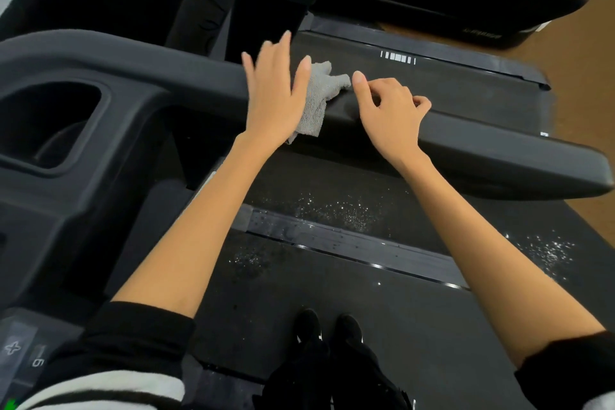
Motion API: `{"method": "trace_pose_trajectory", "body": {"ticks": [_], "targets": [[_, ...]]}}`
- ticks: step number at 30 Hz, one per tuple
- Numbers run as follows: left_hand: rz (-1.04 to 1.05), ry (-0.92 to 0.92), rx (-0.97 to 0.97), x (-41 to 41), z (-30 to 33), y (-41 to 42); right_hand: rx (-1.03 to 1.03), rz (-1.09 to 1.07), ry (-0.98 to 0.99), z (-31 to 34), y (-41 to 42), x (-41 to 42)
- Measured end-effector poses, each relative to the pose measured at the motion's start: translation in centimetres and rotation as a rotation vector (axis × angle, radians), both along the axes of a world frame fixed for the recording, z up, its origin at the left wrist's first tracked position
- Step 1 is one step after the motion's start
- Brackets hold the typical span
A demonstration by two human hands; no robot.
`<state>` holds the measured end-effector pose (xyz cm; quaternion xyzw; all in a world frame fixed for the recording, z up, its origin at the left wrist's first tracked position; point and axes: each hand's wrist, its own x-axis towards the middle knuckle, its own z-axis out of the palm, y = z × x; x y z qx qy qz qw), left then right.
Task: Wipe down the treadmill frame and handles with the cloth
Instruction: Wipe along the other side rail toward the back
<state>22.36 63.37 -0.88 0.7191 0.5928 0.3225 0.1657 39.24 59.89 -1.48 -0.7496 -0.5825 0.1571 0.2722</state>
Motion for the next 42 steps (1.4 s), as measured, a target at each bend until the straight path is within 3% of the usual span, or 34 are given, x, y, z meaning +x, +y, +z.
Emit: {"method": "trace_pose_trajectory", "body": {"ticks": [3,7,10,13,18,24,30,42], "targets": [[0.066,0.111,-0.117,-1.3,-0.1,-0.3,-0.125,-0.008,0.09,1.0,1.0,-0.6],[0.035,0.039,-0.144,-1.4,0.7,-0.8,-0.252,0.033,0.152,1.9,2.1,-1.2],[0.022,-0.053,-0.174,-1.0,1.6,-0.7,-0.294,0.028,0.319,2.4,2.4,-1.8],[0.03,-0.232,-0.228,-0.8,2.0,-0.9,-0.205,0.066,0.562,3.0,2.9,-2.4],[0.015,-0.589,-0.399,-1.9,2.9,-1.8,-0.075,0.228,0.726,4.4,2.5,-3.3],[-0.009,-1.0,-0.494,-4.2,4.4,-2.9,0.043,0.445,0.699,5.7,2.2,-5.1],[0.007,-0.982,-0.459,-7.8,6.6,-5.8,0.028,0.567,0.725,7.2,2.4,-7.2],[0.352,-0.845,-0.268,-12.3,9.8,-12.3,-0.096,1.008,0.659,9.3,0.7,-12.5]]}}
